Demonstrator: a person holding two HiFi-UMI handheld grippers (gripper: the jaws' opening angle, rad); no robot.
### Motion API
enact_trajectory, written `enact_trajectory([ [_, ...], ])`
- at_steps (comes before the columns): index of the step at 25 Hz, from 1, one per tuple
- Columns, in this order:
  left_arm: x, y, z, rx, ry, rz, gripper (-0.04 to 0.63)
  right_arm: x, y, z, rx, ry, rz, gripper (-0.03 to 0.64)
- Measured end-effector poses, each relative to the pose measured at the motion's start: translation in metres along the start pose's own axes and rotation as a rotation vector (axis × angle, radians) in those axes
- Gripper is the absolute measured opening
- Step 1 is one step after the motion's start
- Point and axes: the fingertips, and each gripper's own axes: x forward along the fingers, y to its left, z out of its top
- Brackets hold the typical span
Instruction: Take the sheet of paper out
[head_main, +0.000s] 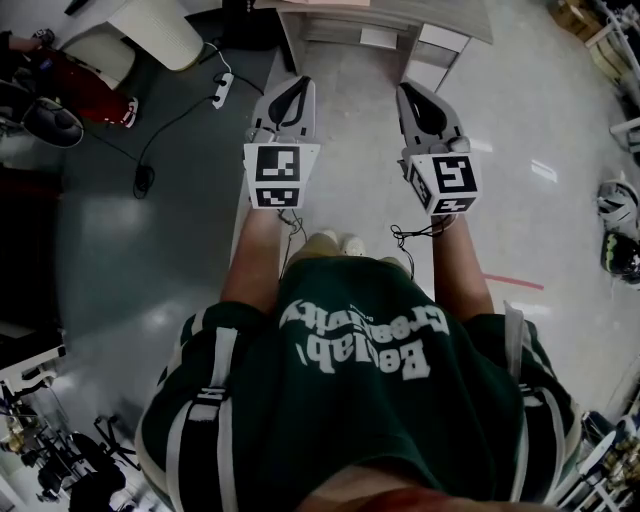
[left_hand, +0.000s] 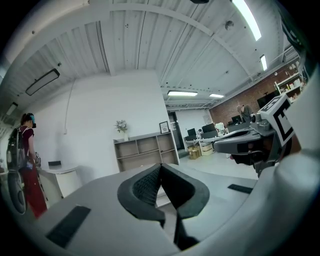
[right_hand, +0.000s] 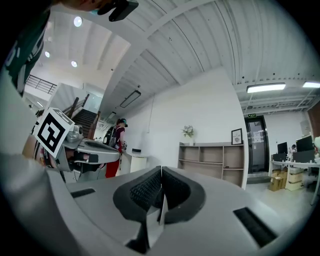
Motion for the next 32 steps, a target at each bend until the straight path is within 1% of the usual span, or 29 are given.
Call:
enact_trajectory([
  [8, 0.006, -0.001, -0.01, 0.0, 0.012, 0.007, 0.018, 0.004, -0.003, -0.01, 0.008, 0.003, 0.011, 0.034],
  [14, 0.017, 0.016, -0.019, -0.008, 0.025, 0.017, 0.018, 0.025, 0.0, -0.016, 0.009, 0.012, 0.023, 0.034],
  [23, 0.066, 0.056, -0.031, -0.028, 0.02, 0.011, 0.018, 0.086, -0.01, -0.023, -0.005, 0.03, 0.021, 0.034],
  [27, 0.102, 0.077, -0.032, -0.03, 0.013, 0.006, 0.018, 0.122, -0.028, -0.025, -0.008, 0.035, 0.011, 0.034],
  [32, 0.152, 0.113, -0.034, -0.037, 0.014, 0.003, 0.018, 0.176, -0.049, -0.024, -0.01, 0.039, -0.003, 0.034],
])
